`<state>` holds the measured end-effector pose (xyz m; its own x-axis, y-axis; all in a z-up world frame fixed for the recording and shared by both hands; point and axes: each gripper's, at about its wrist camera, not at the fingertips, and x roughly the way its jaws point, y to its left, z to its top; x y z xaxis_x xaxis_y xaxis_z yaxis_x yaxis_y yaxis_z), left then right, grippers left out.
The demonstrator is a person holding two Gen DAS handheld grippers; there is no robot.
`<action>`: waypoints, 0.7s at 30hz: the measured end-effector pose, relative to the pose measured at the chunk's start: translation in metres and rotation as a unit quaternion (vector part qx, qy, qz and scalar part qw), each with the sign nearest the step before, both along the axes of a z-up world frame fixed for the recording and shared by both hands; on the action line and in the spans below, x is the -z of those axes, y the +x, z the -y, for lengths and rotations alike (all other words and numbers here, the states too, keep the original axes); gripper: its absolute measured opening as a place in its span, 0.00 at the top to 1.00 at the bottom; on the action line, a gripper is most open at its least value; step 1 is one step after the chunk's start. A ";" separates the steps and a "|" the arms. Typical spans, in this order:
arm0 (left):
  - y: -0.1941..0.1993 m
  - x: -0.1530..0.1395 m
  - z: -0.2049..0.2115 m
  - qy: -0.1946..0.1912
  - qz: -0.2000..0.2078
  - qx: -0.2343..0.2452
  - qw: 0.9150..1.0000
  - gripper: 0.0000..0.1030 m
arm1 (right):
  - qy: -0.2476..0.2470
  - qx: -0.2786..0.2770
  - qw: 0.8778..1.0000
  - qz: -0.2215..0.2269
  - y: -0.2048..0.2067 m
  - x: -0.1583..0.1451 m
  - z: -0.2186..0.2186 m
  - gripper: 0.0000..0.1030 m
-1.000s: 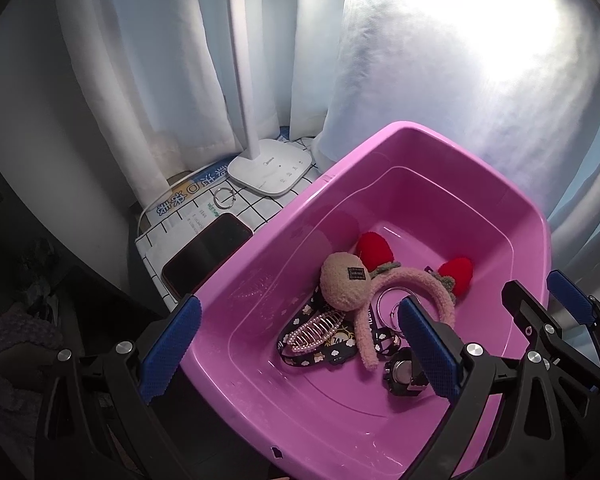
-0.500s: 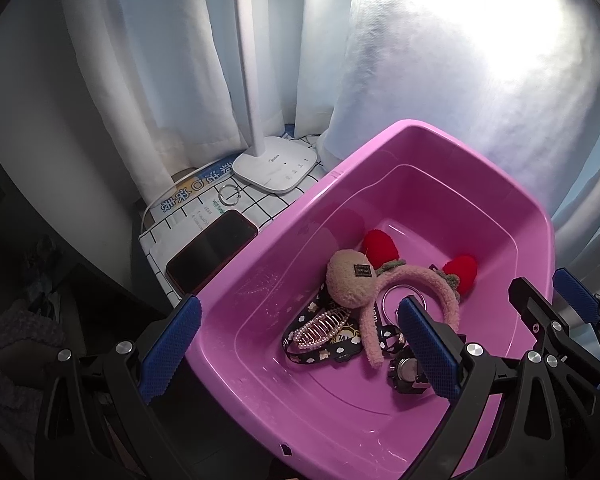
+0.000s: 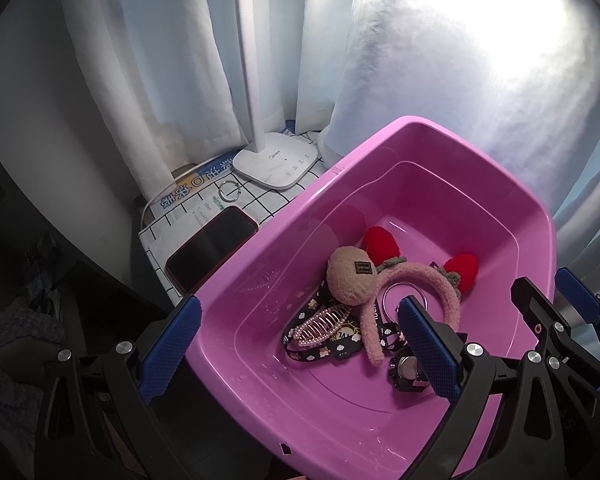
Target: Organize jewelry
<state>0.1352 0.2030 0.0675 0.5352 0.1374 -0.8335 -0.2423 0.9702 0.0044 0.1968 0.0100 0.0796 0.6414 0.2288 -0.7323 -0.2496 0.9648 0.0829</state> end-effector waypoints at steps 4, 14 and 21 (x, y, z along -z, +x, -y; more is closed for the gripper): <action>0.000 0.002 -0.001 -0.003 -0.005 -0.004 1.000 0.06 | 0.000 -0.001 1.000 0.001 0.000 0.000 0.001 0.41; -0.001 0.001 0.001 -0.001 -0.002 0.000 1.000 0.06 | -0.001 -0.002 1.000 0.000 0.000 0.001 0.001 0.41; -0.001 0.000 0.000 -0.001 -0.002 0.000 1.000 0.06 | -0.001 -0.004 1.000 0.000 -0.001 0.001 0.002 0.41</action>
<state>0.1346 0.2029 0.0671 0.5319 0.1364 -0.8357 -0.2428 0.9701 0.0038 0.1959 0.0085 0.0785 0.6400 0.2316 -0.7326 -0.2569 0.9631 0.0800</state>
